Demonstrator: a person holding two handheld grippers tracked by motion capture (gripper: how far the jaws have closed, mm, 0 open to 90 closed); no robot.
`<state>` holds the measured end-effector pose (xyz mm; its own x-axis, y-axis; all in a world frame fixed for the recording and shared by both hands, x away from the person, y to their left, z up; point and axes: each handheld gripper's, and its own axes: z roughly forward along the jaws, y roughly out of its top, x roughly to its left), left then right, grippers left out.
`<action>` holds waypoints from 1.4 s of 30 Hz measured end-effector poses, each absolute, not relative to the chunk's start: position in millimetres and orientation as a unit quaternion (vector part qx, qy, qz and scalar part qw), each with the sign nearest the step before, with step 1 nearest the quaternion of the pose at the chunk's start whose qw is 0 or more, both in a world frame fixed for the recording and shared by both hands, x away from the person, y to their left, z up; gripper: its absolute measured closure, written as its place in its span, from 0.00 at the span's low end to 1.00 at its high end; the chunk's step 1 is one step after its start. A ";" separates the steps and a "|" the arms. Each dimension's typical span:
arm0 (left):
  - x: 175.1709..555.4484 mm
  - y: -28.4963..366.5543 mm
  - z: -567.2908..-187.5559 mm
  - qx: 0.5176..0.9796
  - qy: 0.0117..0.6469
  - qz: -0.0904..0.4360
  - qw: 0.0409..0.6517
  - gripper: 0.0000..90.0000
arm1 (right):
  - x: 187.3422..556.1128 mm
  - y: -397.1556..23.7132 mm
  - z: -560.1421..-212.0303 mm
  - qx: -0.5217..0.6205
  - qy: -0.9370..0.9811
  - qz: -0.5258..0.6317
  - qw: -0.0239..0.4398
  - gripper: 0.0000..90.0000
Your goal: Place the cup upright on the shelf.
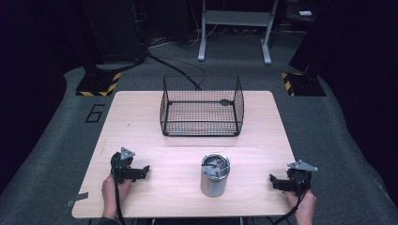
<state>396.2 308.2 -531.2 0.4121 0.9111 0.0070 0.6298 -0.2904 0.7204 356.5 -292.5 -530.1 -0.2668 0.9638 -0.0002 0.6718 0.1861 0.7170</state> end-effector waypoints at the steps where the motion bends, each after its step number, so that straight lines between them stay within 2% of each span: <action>1: 396.2 308.2 -531.2 0.774 0.498 0.215 0.327 0.00 | 356.6 -292.4 -530.2 0.558 0.733 0.310 0.236 0.00; 30: 397.2 307.5 -531.2 0.777 0.494 0.214 0.326 0.00 | 356.8 -290.3 -527.7 0.562 0.731 0.304 0.240 0.00; 42: 397.4 307.3 -531.4 0.776 0.494 0.216 0.328 0.00 | 339.6 -274.5 -503.7 0.538 0.733 0.340 0.240 0.00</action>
<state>397.4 307.3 -531.4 0.4190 0.9079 0.0102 0.6246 -0.2963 0.7226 339.6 -274.5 -503.7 -0.3071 0.9516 0.0147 0.6254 0.1902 0.7568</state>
